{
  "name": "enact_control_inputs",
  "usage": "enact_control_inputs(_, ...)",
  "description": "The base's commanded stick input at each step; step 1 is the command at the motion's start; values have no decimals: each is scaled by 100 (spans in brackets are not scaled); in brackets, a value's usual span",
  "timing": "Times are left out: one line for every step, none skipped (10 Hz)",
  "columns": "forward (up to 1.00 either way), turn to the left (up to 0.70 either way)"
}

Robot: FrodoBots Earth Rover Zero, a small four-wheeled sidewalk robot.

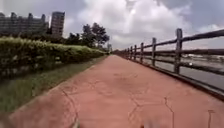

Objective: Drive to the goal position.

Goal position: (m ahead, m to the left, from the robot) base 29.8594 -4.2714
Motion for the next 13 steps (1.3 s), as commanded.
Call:
enact_control_inputs(85, -23)
enact_control_inputs(85, -23)
enact_control_inputs(85, -23)
enact_control_inputs(85, -23)
enact_control_inputs(85, -23)
enact_control_inputs(85, -23)
enact_control_inputs(85, 11)
enact_control_inputs(85, 11)
enact_control_inputs(85, 11)
enact_control_inputs(85, 11)
enact_control_inputs(85, 11)
enact_control_inputs(85, -1)
enact_control_inputs(85, -18)
